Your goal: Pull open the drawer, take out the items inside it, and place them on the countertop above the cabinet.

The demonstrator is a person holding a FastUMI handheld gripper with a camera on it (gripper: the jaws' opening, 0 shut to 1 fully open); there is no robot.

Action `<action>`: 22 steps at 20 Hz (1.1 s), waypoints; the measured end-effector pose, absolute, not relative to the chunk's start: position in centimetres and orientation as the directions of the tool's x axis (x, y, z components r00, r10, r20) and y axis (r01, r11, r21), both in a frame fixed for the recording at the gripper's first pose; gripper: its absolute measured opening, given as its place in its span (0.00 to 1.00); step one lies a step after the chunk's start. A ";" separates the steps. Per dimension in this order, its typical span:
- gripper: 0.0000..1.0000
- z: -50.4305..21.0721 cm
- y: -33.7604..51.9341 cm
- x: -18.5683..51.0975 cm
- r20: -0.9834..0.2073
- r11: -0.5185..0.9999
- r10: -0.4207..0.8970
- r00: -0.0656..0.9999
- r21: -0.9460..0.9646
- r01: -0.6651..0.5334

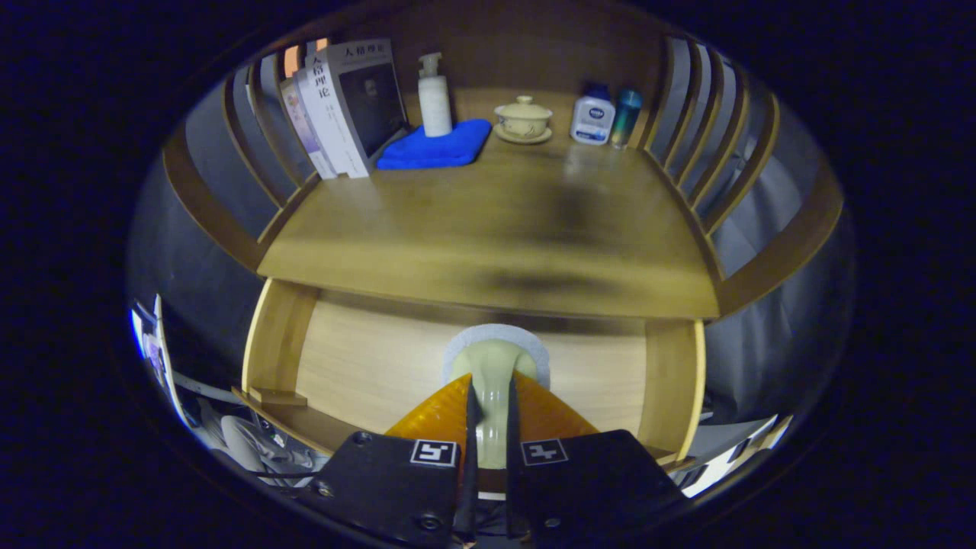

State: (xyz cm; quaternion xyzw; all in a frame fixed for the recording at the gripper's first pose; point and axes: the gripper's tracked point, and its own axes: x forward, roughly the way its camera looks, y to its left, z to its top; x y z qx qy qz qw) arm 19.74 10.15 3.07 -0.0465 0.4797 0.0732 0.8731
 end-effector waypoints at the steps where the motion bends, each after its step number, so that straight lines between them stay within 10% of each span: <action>1: 0.18 4.1 10.1 20.2 -0.839 0.985 0.084 0.538 -0.013 -0.174; 22: 0.18 5.2 12.8 35.9 -0.797 0.998 0.067 0.600 0.062 -0.029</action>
